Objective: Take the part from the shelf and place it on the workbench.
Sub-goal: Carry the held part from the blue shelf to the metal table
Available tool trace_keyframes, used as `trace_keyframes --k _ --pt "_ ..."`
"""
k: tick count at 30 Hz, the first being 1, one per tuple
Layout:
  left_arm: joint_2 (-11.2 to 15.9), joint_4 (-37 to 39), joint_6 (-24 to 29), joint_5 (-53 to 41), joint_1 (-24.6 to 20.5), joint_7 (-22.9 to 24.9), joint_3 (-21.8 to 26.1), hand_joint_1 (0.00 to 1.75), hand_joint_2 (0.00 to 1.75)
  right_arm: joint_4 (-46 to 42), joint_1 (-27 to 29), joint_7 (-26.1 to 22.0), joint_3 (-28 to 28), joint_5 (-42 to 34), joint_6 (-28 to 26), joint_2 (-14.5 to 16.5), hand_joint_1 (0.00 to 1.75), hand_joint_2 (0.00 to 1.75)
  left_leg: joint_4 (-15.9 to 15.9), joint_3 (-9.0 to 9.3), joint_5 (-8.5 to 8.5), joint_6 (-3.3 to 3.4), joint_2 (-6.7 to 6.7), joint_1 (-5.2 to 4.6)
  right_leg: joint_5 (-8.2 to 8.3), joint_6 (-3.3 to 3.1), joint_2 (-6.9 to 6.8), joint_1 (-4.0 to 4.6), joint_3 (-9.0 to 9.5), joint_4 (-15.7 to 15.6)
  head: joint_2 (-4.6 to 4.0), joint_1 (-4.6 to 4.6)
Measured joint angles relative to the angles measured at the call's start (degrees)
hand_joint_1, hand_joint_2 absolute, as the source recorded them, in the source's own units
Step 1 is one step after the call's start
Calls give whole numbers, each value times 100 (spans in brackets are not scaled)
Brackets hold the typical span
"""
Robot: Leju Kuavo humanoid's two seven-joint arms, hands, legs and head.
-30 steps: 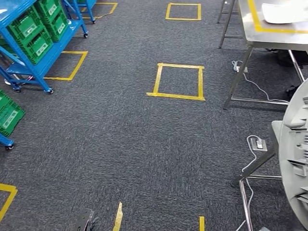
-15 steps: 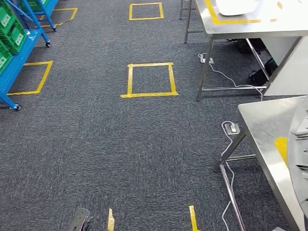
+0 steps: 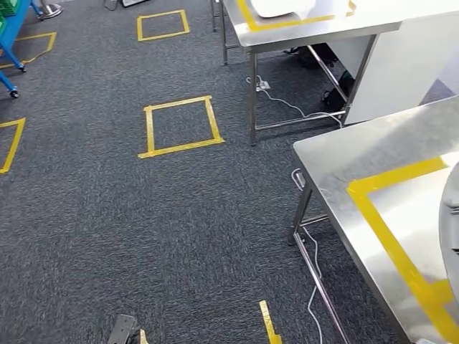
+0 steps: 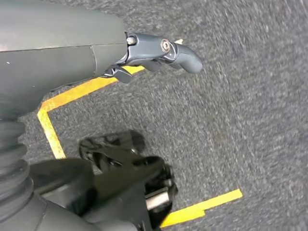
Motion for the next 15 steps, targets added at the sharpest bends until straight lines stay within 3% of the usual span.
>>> trace_keyframes --k 2,4,5,6,7,9,10,12,13,14,15 --pt "38 0 8 -2 -1 -1 0 0 175 14 -29 3 -78 -19 36 7 175 175 -816 301 462 195 -304 -127 18 -20 150 -12 -6 -8 0 5" --pt "87 0 19 -2 1 -5 3 0 175 34 -58 3 -132 -28 72 14 175 175 -1239 470 639 312 -536 -171 52 0 298 -59 -31 -32 0 -17" --pt "103 -1 24 -2 -1 -7 5 0 175 43 -67 2 -162 -33 99 18 175 175 -1281 491 642 332 -536 -163 76 28 372 -74 -43 -54 0 -32" --pt "108 -1 31 -1 -8 -10 10 0 175 48 -69 2 -202 -41 137 25 175 175 -1369 525 671 340 -474 -163 106 60 446 -81 -61 -93 0 -50" --pt "102 -1 33 -2 -24 -12 14 0 175 51 -66 -3 -254 -53 180 32 175 175 -1496 574 716 321 -394 -144 104 71 405 -62 -87 -103 0 -51" --pt "72 0 32 -14 -41 -19 25 0 175 61 -110 -16 -358 -81 269 43 175 175 -1768 672 819 267 -214 -94 -80 88 80 -3 -230 111 0 -27" --pt "57 0 28 -28 -31 -21 31 0 175 69 -152 -26 -400 -91 312 43 175 175 -1830 691 847 215 -113 -73 -259 96 -139 13 -357 388 0 -13" --pt "33 0 27 -51 16 -22 40 0 175 88 -223 -43 -461 -96 388 43 175 175 -1830 686 831 161 88 -51 -577 165 -331 2 -631 1030 0 2" --pt "22 0 27 -57 31 -22 43 0 175 101 -234 -46 -488 -94 420 43 175 175 -1808 681 810 129 190 -32 -615 213 -363 -16 -683 1194 0 1" --pt "15 0 27 -58 37 -22 45 0 175 115 -237 -47 -515 -91 447 43 175 175 -1779 675 787 95 282 -4 -550 269 -393 -39 -630 1154 0 2" --pt "9 0 27 -59 36 -22 47 0 175 130 -238 -44 -542 -88 468 43 175 175 -1736 665 756 53 366 32 -395 333 -443 -69 -456 885 0 0"
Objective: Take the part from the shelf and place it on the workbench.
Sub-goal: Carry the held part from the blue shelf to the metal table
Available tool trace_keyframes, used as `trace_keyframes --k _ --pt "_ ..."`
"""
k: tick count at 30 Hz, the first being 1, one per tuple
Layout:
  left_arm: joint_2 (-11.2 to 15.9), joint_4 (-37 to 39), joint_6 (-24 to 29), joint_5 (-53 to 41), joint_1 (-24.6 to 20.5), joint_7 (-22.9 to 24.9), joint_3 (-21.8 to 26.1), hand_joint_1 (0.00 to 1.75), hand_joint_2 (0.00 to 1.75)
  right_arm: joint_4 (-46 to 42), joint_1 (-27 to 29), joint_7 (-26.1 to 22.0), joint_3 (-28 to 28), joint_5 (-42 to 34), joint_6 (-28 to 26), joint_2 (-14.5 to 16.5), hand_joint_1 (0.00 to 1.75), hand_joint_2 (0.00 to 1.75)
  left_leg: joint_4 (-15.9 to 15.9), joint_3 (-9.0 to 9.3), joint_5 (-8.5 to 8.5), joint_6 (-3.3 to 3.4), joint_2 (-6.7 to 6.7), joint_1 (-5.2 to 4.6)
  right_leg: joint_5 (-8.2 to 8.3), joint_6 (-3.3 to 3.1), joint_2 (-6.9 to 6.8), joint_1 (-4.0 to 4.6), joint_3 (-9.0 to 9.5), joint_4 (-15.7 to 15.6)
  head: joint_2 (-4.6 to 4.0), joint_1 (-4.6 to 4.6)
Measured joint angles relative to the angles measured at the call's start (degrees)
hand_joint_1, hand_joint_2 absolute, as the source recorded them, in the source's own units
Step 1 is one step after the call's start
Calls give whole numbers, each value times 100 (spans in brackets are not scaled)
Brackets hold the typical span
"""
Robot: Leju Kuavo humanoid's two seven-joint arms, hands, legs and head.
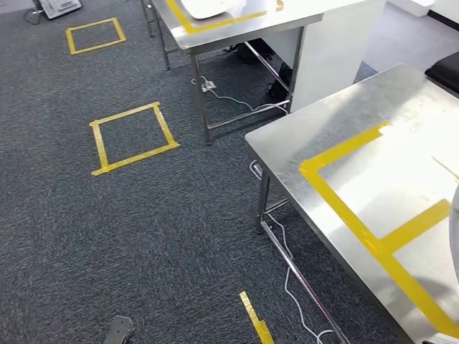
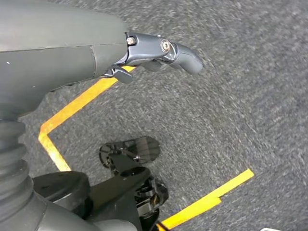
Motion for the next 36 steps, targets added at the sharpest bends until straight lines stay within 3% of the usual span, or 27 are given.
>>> trace_keyframes --k 2,3,6,8,10,12,14,15,16,17,19,21,23,25,27,29,30,31,33,35,36 --pt "17 -1 4 -3 -7 1 8 0 175 29 -14 4 -44 10 35 0 175 175 125 -23 -85 -109 138 55 261 114 -182 -45 438 -725 0 9" --pt "21 -2 6 -9 -11 -2 15 0 175 44 -29 5 -62 19 51 0 175 175 197 -32 -133 -160 191 65 316 98 -244 -51 583 -948 0 14" --pt "21 -2 10 -36 -26 -8 37 0 175 72 -65 2 -102 53 91 0 175 175 308 -11 -205 -236 289 55 305 -115 -204 -25 634 -982 0 -7" --pt "16 -2 11 -47 -38 -8 42 0 175 81 -59 -1 -115 78 117 1 175 175 331 -1 -228 -261 304 75 314 -187 -133 -18 618 -970 0 -18" --pt "10 -2 11 -59 -42 -8 45 0 175 90 -72 -8 -121 128 144 2 175 175 563 -87 -432 -306 78 117 339 -251 -41 -18 598 -971 0 -25" --pt "7 -2 9 -70 -30 -8 51 0 175 97 -104 -14 -122 205 179 2 175 175 1240 -370 -837 -329 -204 140 366 -301 76 -4 568 -972 0 -43" --pt "6 -2 4 -84 -12 -8 59 0 175 112 -124 -18 -122 283 235 2 175 175 1941 -689 -1096 -292 -272 134 388 -336 217 33 540 -971 0 -47" --pt "6 -2 2 -91 -7 -8 63 0 175 122 -129 -20 -122 320 274 2 175 175 2041 -744 -1066 -255 -280 124 397 -349 288 54 533 -971 0 -46" --pt "6 -2 1 -98 -5 -8 68 0 175 133 -138 -24 -122 359 323 2 175 175 1923 -701 -926 -204 -300 105 407 -361 367 73 528 -971 0 -45" --pt "8 -2 0 -104 -5 -8 74 0 175 144 -148 -29 -122 394 373 2 175 175 1592 -560 -704 -143 -363 76 419 -369 445 84 524 -972 0 -45" --pt "17 -2 -1 -111 -6 -8 82 0 175 164 -174 -38 -122 434 439 3 175 175 807 -223 -335 -10 -663 22 450 -365 588 80 502 -973 0 -40" --pt "30 -2 -2 -116 -4 -6 87 0 175 184 -202 -40 -122 445 455 4 175 175 438 -69 -236 63 -863 -10 492 -317 721 47 454 -977 0 -48" --pt "31 -2 -3 -116 -14 -4 89 0 175 193 -199 -40 -123 451 457 8 175 175 344 -48 -205 69 -763 -6 539 -244 843 29 397 -999 0 -59" --pt "24 -2 -2 -115 -36 -5 90 0 175 199 -192 -44 -123 459 474 13 175 175 203 -26 -122 50 -600 29 445 -206 637 57 283 -882 0 -41" --pt "16 -2 -5 -115 -26 -2 92 0 175 209 -247 -57 -123 501 559 13 175 175 127 -27 -67 36 -413 47 117 -174 246 79 43 -385 0 -7" --pt "7 -1 -18 -126 7 3 93 0 175 215 -302 -67 -123 609 736 13 175 175 128 -50 -61 35 -208 48 -206 -101 89 59 -228 287 0 9" --pt "3 0 -27 -138 15 5 93 0 175 224 -312 -54 -124 685 856 10 175 175 131 -58 -60 28 -109 52 -251 -62 61 41 -273 461 0 7" --pt "-2 0 -39 -154 12 5 93 0 175 235 -318 -25 -127 763 975 1 175 175 135 -64 -61 17 -22 59 -191 -27 35 19 -207 415 0 9" --pt "-11 0 -70 -189 -7 7 94 0 175 269 -355 98 -133 927 1239 -63 175 175 173 -69 -80 -30 130 78 117 37 -116 -20 250 -291 0 9" --pt "-9 0 -91 -219 -31 16 95 0 175 330 -436 279 -137 1063 1492 -201 175 175 252 -81 -128 -108 250 70 292 9 -306 -17 672 -961 0 4" --pt "-7 0 -96 -234 -45 21 95 0 175 371 -477 378 -138 1116 1604 -289 175 175 285 -83 -141 -147 296 62 303 -41 -346 -4 751 -1094 0 -1"
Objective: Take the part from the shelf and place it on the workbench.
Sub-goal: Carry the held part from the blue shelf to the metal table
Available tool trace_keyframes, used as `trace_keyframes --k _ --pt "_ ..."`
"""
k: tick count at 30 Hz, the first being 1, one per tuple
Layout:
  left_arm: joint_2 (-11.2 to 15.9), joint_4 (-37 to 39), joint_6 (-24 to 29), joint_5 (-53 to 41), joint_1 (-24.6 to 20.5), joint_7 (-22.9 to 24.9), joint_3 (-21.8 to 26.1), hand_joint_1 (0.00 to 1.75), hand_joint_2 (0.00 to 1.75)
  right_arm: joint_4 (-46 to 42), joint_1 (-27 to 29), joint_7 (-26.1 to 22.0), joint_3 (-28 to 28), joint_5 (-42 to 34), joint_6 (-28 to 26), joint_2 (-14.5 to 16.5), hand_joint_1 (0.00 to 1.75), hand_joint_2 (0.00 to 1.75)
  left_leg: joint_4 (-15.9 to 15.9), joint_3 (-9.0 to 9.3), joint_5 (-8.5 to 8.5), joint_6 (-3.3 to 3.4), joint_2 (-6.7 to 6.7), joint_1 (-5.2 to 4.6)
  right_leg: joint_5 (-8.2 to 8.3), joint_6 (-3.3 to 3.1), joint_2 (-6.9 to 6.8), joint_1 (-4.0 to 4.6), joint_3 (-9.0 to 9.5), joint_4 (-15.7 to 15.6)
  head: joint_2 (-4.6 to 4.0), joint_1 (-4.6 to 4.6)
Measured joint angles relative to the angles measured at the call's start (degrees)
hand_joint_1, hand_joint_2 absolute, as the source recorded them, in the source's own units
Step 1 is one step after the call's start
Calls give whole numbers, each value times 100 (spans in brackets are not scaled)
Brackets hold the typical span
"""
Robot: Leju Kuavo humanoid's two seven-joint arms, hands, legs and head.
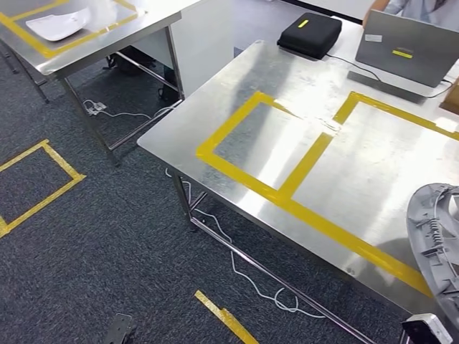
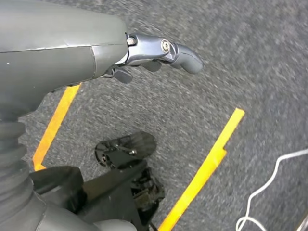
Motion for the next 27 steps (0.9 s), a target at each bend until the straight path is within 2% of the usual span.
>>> trace_keyframes --k 2,3,4,5,6,7,8,9,10,11,13,14,15,16,19,24,27 --pt "-4 0 -10 -43 -31 10 0 0 175 106 -56 194 2 69 195 -189 175 175 25 5 3 -59 88 0 13 -121 94 27 -24 1 0 -7" --pt "-5 0 -14 -64 -51 15 0 0 175 173 -75 291 8 87 283 -300 175 175 41 1 -15 -97 52 14 32 -165 146 25 -41 -3 0 -7" --pt "-6 0 -22 -89 -68 21 0 0 175 243 -101 393 20 91 363 -418 175 175 112 -26 -88 -132 -64 30 53 -205 194 17 -56 -10 0 -11" --pt "-4 0 -33 -111 -81 31 0 0 175 316 -138 499 43 87 435 -549 175 175 282 -92 -226 -163 -222 47 78 -244 235 5 -72 -19 0 -17" --pt "-1 0 -48 -139 -87 47 0 0 175 396 -183 615 85 81 499 -699 175 175 584 -215 -421 -190 -403 62 99 -277 277 -3 -89 -22 0 -26" --pt "3 0 -66 -165 -85 63 0 0 175 478 -228 728 138 73 551 -853 175 175 969 -376 -630 -197 -517 71 115 -301 319 0 -111 -21 0 -32" --pt "7 0 -82 -190 -81 78 -1 0 175 565 -268 834 198 70 593 -1008 175 175 1354 -542 -796 -197 -559 76 129 -315 363 6 -129 -20 0 -33" --pt "8 0 -96 -216 -81 87 -1 0 175 665 -300 939 265 78 622 -1169 175 175 1618 -659 -869 -190 -573 78 141 -320 411 16 -144 -18 0 -34" --pt "7 0 -104 -236 -83 90 -2 0 175 757 -326 1023 323 92 635 -1311 175 175 1671 -684 -822 -176 -575 78 151 -318 449 25 -153 -17 0 -33" --pt "5 0 -107 -256 -89 90 -2 0 175 850 -351 1089 382 109 642 -1448 175 175 1499 -604 -669 -152 -578 77 161 -309 484 34 -157 -16 0 -33" --pt "13 0 -108 -275 -103 91 -2 0 175 999 -394 1159 480 132 644 -1672 175 175 738 -246 -265 -76 -619 67 178 -286 532 43 -158 -15 0 -31" --pt "19 0 -108 -280 -112 91 -2 0 175 1057 -410 1175 519 136 644 -1759 175 175 384 -90 -137 -41 -647 58 188 -265 549 51 -168 -10 0 -29" --pt "23 0 -108 -282 -122 91 -2 0 175 1101 -421 1184 549 137 645 -1822 175 175 152 1 -73 -27 -672 53 194 -243 557 58 -188 0 0 -28" --pt "22 0 -108 -284 -129 93 -2 0 175 1144 -426 1191 576 137 646 -1879 175 175 46 27 -67 -50 -687 50 199 -245 561 63 -212 9 0 -25" --pt "14 0 -108 -285 -127 98 -2 0 175 1242 -433 1197 634 138 650 -2001 175 175 10 -3 -44 -113 -683 36 215 -261 558 53 -246 8 0 -20" --pt "24 0 -108 -285 -132 98 0 0 175 1345 -438 1197 692 138 650 -2094 175 175 13 -33 -11 -56 -683 9 269 -176 558 26 -247 -44 0 -21" --pt "20 0 -109 -285 -132 99 0 0 175 1393 -439 1197 720 139 650 -2128 175 175 15 -41 -3 -38 -683 5 289 -154 559 20 -247 -62 0 -21"
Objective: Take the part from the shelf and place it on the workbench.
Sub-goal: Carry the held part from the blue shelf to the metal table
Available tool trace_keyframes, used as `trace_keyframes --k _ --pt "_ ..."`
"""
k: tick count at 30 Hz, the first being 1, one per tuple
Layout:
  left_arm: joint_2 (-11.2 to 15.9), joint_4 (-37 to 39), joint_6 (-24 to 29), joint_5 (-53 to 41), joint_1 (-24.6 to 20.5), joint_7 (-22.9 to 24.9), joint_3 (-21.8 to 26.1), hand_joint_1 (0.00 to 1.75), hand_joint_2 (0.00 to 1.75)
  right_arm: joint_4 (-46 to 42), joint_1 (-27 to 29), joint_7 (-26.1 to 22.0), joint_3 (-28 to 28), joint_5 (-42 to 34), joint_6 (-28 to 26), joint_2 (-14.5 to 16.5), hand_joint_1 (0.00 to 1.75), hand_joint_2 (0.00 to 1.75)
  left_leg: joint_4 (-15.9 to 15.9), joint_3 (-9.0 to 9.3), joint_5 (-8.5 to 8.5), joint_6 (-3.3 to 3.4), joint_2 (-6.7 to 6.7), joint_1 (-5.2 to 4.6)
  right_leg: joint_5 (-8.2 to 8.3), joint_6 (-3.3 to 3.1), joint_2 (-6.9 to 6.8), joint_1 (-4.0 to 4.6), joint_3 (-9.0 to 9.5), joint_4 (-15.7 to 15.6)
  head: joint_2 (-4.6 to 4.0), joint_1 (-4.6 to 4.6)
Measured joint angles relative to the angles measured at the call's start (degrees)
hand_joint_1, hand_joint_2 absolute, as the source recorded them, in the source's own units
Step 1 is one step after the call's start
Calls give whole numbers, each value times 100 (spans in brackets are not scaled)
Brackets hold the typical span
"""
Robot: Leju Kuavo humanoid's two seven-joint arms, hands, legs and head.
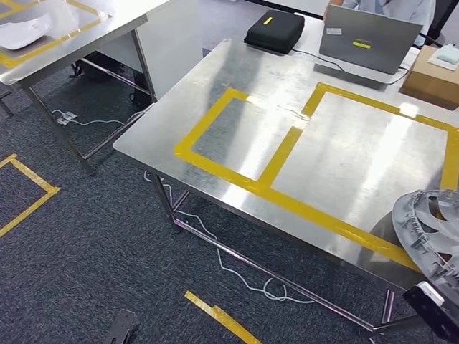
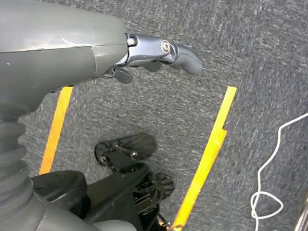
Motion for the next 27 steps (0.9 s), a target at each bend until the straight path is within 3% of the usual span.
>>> trace_keyframes --k 11,15,22,24,27 --pt "3 0 -4 -10 0 2 0 0 175 68 -14 69 73 23 -11 -52 175 175 2 -1 3 9 1 1 8 9 0 0 -5 -4 0 -3" --pt "3 0 -33 -76 -17 46 -4 0 175 186 -45 305 247 194 -85 -237 175 175 8 -3 3 12 1 0 12 12 1 0 -4 -6 0 -2" --pt "-4 0 -84 -186 -98 127 -15 0 175 495 -139 753 927 507 -380 -671 175 175 -36 -9 61 145 19 -19 58 116 6 -28 -26 -41 0 -4" --pt "-20 0 -85 -208 -130 158 -20 0 175 561 -168 895 1153 608 -442 -795 175 175 -159 19 142 210 54 11 -133 131 -49 -19 -175 217 0 19" --pt "-44 0 -95 -240 -143 205 -25 0 175 668 -212 1077 1489 732 -531 -945 175 175 -193 1 173 240 103 14 -657 160 -135 -30 -671 1295 0 44"
